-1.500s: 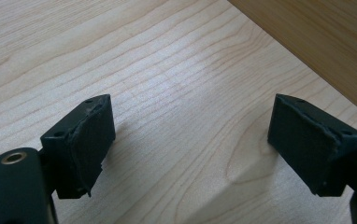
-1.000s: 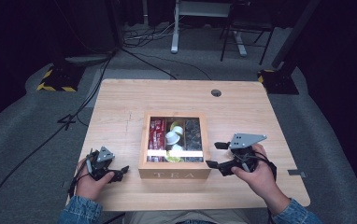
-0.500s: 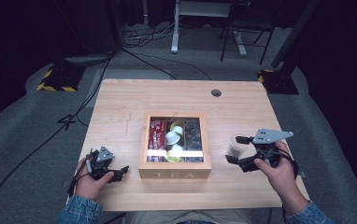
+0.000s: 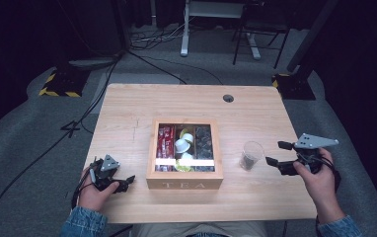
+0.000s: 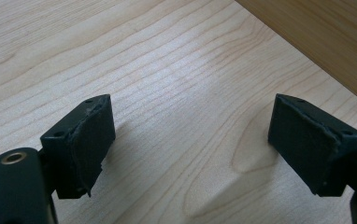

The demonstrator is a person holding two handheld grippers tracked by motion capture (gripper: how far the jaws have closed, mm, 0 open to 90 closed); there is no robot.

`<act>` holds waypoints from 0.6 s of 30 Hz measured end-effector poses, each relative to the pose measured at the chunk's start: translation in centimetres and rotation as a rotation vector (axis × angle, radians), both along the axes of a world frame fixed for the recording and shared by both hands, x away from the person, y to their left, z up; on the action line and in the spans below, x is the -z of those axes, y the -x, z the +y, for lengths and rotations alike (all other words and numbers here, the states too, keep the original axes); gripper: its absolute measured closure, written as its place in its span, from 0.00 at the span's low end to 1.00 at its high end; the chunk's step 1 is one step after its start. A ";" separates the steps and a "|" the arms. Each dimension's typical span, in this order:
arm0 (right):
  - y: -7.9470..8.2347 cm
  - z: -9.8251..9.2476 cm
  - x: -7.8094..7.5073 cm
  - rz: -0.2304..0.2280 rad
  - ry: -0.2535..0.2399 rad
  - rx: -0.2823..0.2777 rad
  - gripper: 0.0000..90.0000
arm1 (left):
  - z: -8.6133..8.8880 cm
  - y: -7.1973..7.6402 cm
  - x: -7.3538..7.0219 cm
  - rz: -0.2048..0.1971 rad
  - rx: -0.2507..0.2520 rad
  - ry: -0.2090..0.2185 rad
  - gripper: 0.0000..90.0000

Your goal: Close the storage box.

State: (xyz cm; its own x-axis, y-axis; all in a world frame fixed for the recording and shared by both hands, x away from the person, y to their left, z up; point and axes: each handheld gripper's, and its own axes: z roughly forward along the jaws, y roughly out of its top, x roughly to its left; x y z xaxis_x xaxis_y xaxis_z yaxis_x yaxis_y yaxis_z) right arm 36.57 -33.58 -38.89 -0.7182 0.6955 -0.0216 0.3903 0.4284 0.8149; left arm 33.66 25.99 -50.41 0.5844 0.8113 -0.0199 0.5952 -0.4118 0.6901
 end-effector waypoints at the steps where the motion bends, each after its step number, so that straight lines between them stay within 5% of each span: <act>1: -0.1 -0.4 0.2 0.005 0.001 0.005 0.23 | 0.0 0.0 0.0 -0.001 0.000 0.000 0.17; 8: -0.9 -3.1 2.9 0.043 0.014 0.047 0.23 | 0.0 0.0 0.0 -0.002 0.001 0.002 0.17; 12: -0.9 -4.1 4.7 0.028 0.026 0.064 0.22 | 0.0 0.0 0.0 -0.002 0.002 0.001 0.17; 18: -1.1 -4.5 6.9 0.076 0.030 0.062 0.20 | 0.0 0.0 0.0 -0.001 0.001 0.002 0.17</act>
